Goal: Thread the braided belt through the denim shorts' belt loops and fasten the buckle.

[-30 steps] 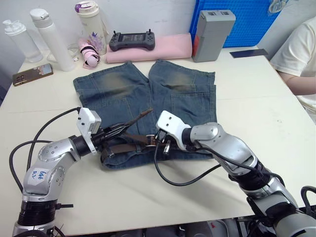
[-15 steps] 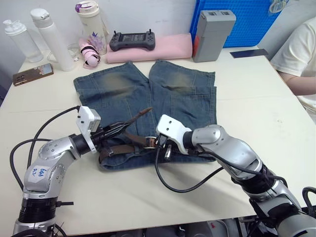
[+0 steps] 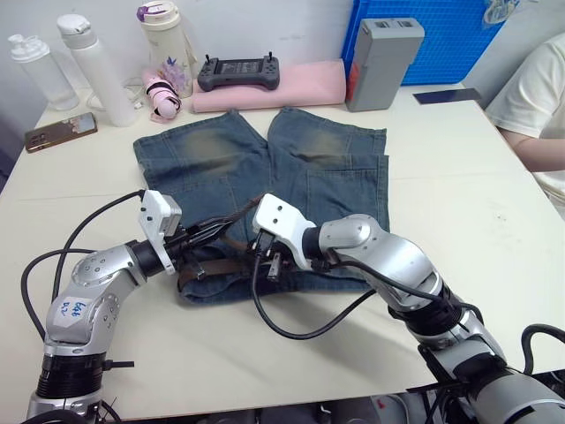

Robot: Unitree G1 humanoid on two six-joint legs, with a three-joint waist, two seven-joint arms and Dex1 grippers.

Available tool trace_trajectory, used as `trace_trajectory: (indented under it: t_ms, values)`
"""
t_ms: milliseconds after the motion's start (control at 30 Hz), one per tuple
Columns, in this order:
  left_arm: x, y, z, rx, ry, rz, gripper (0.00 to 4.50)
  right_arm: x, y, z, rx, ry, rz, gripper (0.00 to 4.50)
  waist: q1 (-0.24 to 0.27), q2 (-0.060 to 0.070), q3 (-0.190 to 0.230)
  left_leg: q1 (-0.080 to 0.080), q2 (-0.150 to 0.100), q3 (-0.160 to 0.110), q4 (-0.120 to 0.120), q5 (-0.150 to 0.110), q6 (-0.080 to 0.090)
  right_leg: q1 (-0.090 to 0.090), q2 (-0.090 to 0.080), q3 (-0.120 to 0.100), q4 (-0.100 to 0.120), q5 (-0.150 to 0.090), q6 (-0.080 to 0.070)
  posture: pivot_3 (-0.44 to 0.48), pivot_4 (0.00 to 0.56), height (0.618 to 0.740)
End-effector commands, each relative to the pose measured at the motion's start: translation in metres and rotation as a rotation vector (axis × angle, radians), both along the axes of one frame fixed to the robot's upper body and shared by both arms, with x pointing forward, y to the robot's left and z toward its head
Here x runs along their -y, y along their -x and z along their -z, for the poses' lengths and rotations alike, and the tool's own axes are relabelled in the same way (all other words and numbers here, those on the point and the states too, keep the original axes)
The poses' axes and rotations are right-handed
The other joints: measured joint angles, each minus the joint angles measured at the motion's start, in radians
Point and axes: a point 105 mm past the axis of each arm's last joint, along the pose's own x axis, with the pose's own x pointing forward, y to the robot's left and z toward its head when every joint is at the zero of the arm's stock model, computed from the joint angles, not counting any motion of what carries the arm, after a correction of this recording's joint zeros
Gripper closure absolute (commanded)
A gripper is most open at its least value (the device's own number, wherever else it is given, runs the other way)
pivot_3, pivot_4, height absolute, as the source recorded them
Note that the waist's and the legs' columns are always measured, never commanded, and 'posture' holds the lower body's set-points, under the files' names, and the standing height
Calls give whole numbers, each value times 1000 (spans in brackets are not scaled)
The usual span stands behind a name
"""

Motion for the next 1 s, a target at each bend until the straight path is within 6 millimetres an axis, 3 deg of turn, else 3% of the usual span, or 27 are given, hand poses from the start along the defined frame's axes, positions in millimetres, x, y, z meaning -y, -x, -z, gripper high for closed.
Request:
trace_trajectory:
  t_ms: [33, 267, 633, 1000]
  values:
    - [3, 3, -11, 55, 1, 14, 4500, 43, -12, -17, 66, 11, 91, 4245, 0, 0, 0, 0, 0, 0, 0, 0, 0, 0, 0, 0, 0, 0, 0, 0, 150, 705]
    - [4, 3, -11, 53, -1, 16, 4500, 48, -4, -5, 33, 43, 79, 4245, -1, 0, 0, -1, 0, 0, -1, 0, 0, 0, 0, 0, -1, 0, 0, 0, 150, 705]
    - [4, 4, -11, 53, -4, 18, 4500, 44, -8, 16, 10, 80, 110, 4245, 1, 0, 0, -1, 0, 0, 0, 0, 0, -1, 0, 0, -1, 0, 0, 0, 150, 705]
    - [5, 4, -12, 56, -1, 18, 4500, 19, -9, 14, 15, 43, 68, 4245, 0, 0, 0, -1, 0, 0, 0, 0, 0, -1, 0, 0, -1, 0, 0, 0, 150, 705]
